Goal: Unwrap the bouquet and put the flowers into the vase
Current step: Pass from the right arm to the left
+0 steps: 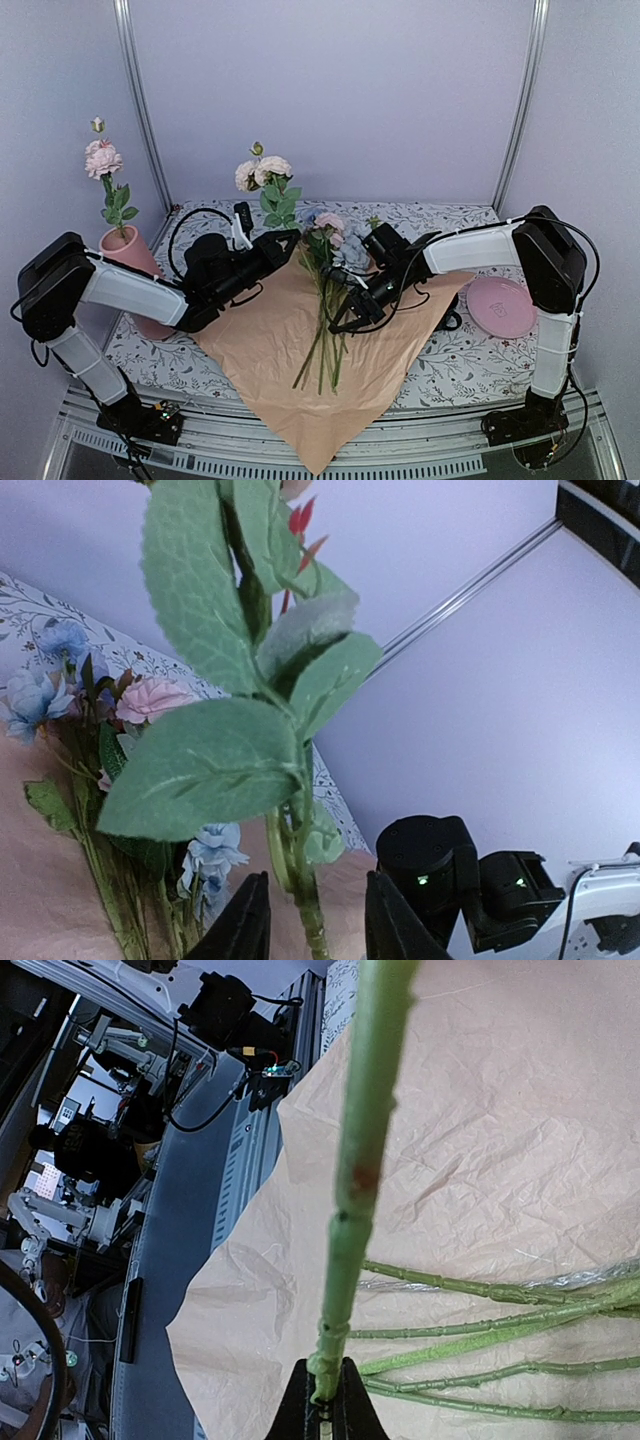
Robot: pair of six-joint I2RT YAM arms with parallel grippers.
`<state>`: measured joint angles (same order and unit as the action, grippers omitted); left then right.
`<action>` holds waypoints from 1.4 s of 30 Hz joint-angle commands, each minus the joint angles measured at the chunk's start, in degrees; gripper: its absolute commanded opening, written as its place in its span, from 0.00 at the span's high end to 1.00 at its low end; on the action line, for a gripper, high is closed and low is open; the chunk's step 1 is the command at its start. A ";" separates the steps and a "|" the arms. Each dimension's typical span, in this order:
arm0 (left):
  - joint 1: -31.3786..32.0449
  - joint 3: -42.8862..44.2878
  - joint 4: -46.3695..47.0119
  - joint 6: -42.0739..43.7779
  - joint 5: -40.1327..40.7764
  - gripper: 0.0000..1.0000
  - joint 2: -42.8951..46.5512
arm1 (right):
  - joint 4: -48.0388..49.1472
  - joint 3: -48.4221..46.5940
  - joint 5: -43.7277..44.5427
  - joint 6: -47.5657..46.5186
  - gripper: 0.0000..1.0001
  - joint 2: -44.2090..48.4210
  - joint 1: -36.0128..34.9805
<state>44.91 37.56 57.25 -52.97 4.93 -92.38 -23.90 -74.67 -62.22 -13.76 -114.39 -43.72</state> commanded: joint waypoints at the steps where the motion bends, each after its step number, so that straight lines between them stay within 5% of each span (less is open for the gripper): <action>1: -0.87 1.29 2.49 0.36 -1.32 0.71 -0.52 | 0.96 0.58 -0.02 -1.44 1.00 1.90 -0.41; 13: -2.00 2.02 3.46 -1.69 -5.67 0.79 -2.88 | 0.19 0.65 1.54 -2.89 1.00 1.89 -0.75; 23: -2.11 1.04 4.91 -0.63 -6.42 0.96 -1.61 | 0.10 0.34 1.36 -2.73 1.00 0.95 -0.79; 32: -2.02 0.80 4.88 0.59 -9.19 1.00 0.97 | -4.04 -0.81 -3.50 -5.18 0.65 2.31 2.87; 36: -1.96 3.19 -3.62 6.05 -12.35 1.00 5.81 | -6.72 -1.69 -5.21 -6.05 0.62 3.50 8.69; 42: -1.87 10.59 -28.34 18.54 -11.13 1.00 14.95 | -5.53 1.58 0.67 -9.20 0.61 8.46 13.70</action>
<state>43.38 43.00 44.73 -44.66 -6.24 -83.29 -30.00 -74.63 -63.88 -19.90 -111.00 -32.08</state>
